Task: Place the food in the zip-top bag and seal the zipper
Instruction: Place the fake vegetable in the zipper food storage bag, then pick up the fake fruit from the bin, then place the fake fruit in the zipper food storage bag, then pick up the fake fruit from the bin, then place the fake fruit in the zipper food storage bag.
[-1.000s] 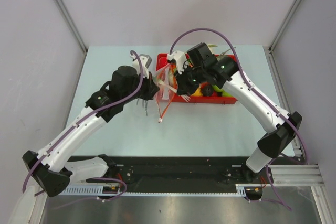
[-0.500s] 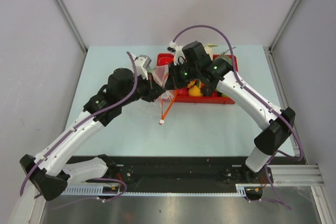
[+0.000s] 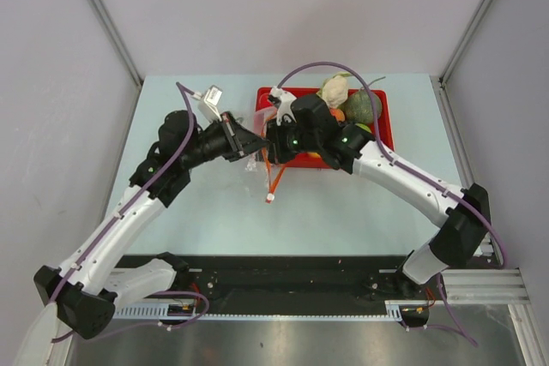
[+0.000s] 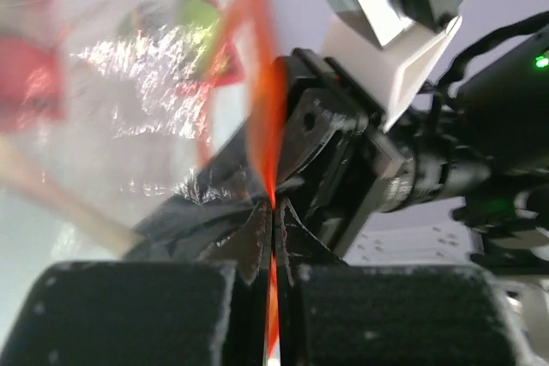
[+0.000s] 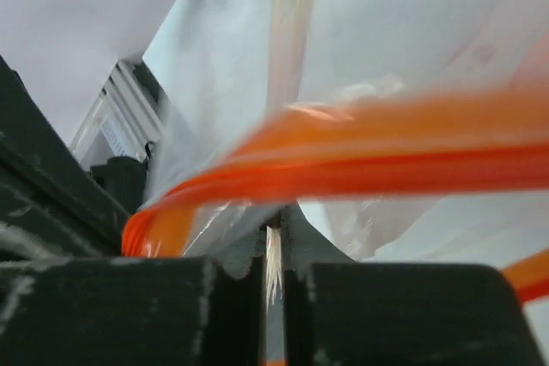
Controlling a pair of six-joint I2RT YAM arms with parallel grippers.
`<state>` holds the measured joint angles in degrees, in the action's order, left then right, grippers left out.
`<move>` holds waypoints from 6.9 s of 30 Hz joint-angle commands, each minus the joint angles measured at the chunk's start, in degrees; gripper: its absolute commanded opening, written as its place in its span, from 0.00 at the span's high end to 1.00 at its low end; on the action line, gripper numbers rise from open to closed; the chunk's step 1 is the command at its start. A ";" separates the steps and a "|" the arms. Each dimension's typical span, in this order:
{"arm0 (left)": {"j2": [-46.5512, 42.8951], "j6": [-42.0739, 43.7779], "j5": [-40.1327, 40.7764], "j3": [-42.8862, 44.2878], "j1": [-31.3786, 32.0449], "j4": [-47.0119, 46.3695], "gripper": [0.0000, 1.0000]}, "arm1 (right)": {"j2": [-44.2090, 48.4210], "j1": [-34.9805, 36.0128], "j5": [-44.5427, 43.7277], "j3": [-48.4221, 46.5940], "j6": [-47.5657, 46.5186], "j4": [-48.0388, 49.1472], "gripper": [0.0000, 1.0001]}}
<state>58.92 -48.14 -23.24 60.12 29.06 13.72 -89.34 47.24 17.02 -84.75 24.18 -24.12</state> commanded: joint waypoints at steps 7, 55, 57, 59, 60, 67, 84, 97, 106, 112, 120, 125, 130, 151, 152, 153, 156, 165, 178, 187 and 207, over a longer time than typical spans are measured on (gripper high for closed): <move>-4.16 -8.64 -3.39 -2.72 -3.04 0.34 1.00 | 5.49 -1.98 3.46 -1.73 -9.67 -1.00 0.30; -3.63 2.44 0.22 -8.79 -7.35 4.57 1.00 | -10.76 -36.61 -10.86 -3.05 -41.94 -20.18 0.00; -3.55 2.52 0.13 -8.79 -7.35 4.57 1.00 | -12.25 -36.87 -10.86 -3.05 -41.59 -19.48 0.00; -3.46 2.70 0.22 -8.79 -7.35 4.57 1.00 | -13.05 -36.96 -10.43 -3.05 -41.50 -19.13 0.00; -3.54 2.70 0.22 -8.79 -7.35 4.74 1.00 | -13.23 -37.05 -10.34 -2.97 -41.50 -18.78 0.00; -2.58 2.97 -0.22 -8.70 -7.35 4.92 1.00 | -13.05 -37.22 -8.40 -3.23 -41.76 -18.42 0.13; -1.52 4.10 -1.01 -8.26 -7.44 5.36 1.00 | -16.57 -38.72 -3.83 -6.30 -40.79 -19.38 0.24; -1.00 6.39 -0.31 -7.21 -7.35 7.03 0.99 | 0.37 -34.25 10.92 -14.48 -39.57 -25.28 0.51; -0.29 9.55 0.48 -4.31 -6.03 9.66 1.00 | 7.95 -12.81 14.80 -13.77 -33.68 -13.96 0.50; -0.64 10.17 -0.57 -4.57 -5.86 9.66 1.00 | 2.69 -3.74 11.90 -13.69 -36.48 -12.45 0.49; -1.00 10.87 -1.01 -4.48 -5.77 9.66 1.00 | -1.45 -0.31 9.18 -11.58 -38.60 -11.04 0.48; -1.26 11.58 -0.84 -4.13 -5.77 10.10 1.00 | -1.10 0.22 7.77 -9.65 -40.18 -14.02 0.45; -1.87 12.45 -0.58 -3.69 -5.77 9.93 1.00 | 0.48 0.66 5.93 -7.10 -42.29 -17.71 0.17; -0.64 12.63 -0.40 -2.90 -5.77 9.93 1.00 | -4.95 -24.39 4.52 -8.68 -39.30 -12.18 0.00; -0.56 12.63 -0.40 -2.90 -5.77 10.01 1.00 | -5.75 -25.09 3.47 -8.68 -39.74 -11.66 0.00; -0.47 12.55 -0.40 -2.99 -5.77 10.02 1.00 | -6.71 -25.27 2.94 -8.68 -40.18 -11.30 0.00; -0.29 12.54 -0.31 -3.34 -5.77 9.75 1.00 | -9.62 -24.92 1.45 -8.50 -40.10 -7.97 0.00; 0.06 12.54 -0.05 -3.25 -5.77 9.93 1.00 | -19.46 -22.29 -1.11 -9.73 -39.13 -2.69 0.00; -0.29 13.24 0.21 -3.69 -5.77 10.63 1.00 | -22.11 -21.05 -1.55 -10.79 -40.45 -4.00 0.19; -0.38 14.04 0.66 -3.43 -5.77 11.07 1.00 | -9.56 -24.04 8.53 -17.63 -35.53 -9.98 0.41; -1.08 13.86 0.48 -2.46 -5.77 11.42 0.99 | 1.01 -5.23 14.98 -10.00 -35.25 -7.87 0.37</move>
<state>58.96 -35.46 -23.05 54.89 23.03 25.67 -86.56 41.21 33.23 -96.84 -9.13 -31.57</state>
